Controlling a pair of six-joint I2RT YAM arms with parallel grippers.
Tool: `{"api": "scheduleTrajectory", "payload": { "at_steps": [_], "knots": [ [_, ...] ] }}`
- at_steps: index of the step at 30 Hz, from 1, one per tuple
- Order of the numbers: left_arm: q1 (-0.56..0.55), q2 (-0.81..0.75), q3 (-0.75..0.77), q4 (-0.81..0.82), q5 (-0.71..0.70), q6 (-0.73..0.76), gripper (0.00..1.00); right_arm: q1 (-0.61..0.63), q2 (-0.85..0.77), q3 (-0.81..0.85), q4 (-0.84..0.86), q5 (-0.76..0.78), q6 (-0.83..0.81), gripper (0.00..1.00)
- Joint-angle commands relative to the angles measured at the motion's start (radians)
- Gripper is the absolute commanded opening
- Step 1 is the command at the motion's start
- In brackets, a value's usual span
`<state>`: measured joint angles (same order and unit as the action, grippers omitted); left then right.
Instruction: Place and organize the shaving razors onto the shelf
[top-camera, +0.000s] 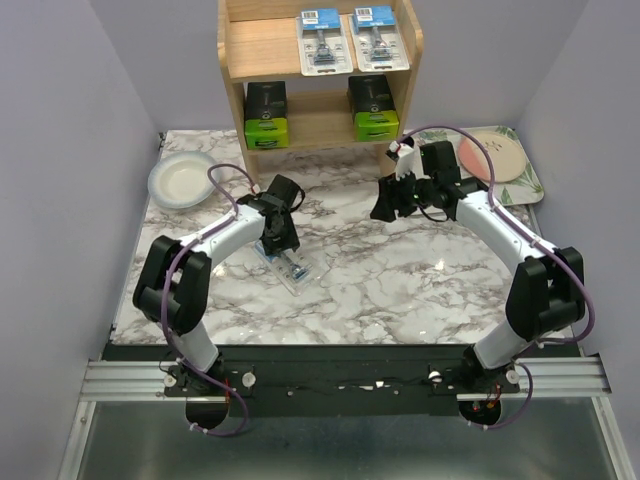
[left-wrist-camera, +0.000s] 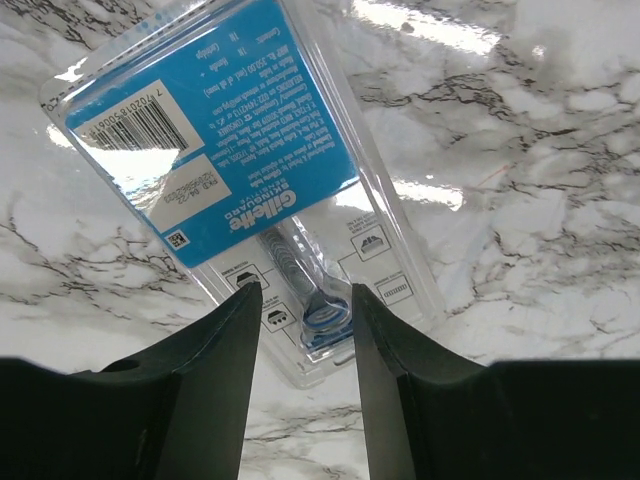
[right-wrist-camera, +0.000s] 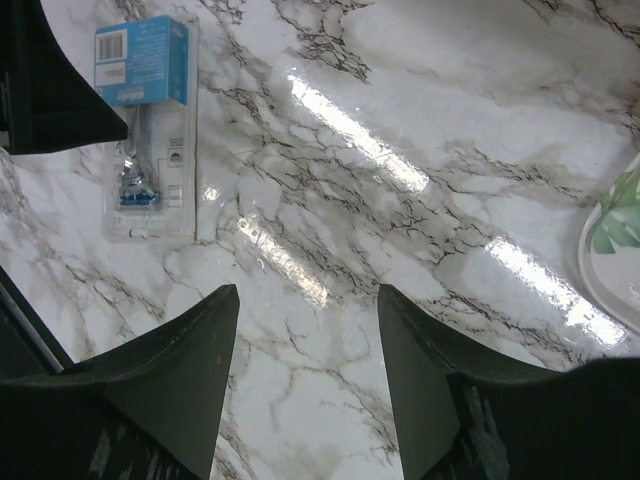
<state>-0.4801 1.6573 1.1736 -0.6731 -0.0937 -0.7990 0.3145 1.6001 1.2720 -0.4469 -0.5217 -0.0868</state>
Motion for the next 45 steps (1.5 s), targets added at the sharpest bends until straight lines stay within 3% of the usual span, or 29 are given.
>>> {"api": "scheduleTrajectory", "payload": {
  "at_steps": [1,10,16,18,22,26,33,37,39,40,45],
  "knots": [
    [0.001,0.061,0.014,-0.005,-0.017,-0.055,0.49,0.003,0.006,0.023,0.011,-0.009,-0.007,0.66],
    [0.020,0.148,0.032,0.003,0.012,-0.083,0.49,0.003,-0.012,-0.017,0.020,-0.006,-0.008,0.66],
    [0.021,0.179,0.044,0.020,0.011,-0.077,0.38,0.001,-0.005,-0.008,0.022,0.009,-0.018,0.66],
    [0.021,0.167,0.043,0.035,0.008,-0.063,0.30,0.001,-0.005,-0.006,0.022,0.011,-0.018,0.66],
    [0.023,0.093,0.035,0.072,0.035,0.033,0.19,0.001,-0.017,0.003,0.016,0.020,-0.025,0.66],
    [0.024,-0.011,-0.023,0.144,0.127,0.252,0.04,0.003,-0.026,0.009,0.007,0.025,-0.028,0.66],
    [0.024,-0.284,-0.032,0.069,0.249,0.596,0.00,0.001,-0.090,0.030,-0.042,0.049,-0.082,0.66],
    [0.024,-0.387,0.082,0.020,0.174,0.737,0.00,0.000,-0.143,-0.008,-0.052,0.071,-0.110,0.66],
    [0.024,-0.389,0.225,0.014,0.111,0.793,0.00,0.001,-0.158,-0.020,-0.056,0.075,-0.113,0.66],
    [0.028,-0.381,0.274,0.021,0.074,0.875,0.00,0.001,-0.170,-0.026,-0.061,0.074,-0.114,0.66],
    [0.044,-0.219,0.650,0.134,-0.027,0.989,0.01,0.001,-0.189,-0.048,-0.062,0.072,-0.119,0.66]
  ]
}}
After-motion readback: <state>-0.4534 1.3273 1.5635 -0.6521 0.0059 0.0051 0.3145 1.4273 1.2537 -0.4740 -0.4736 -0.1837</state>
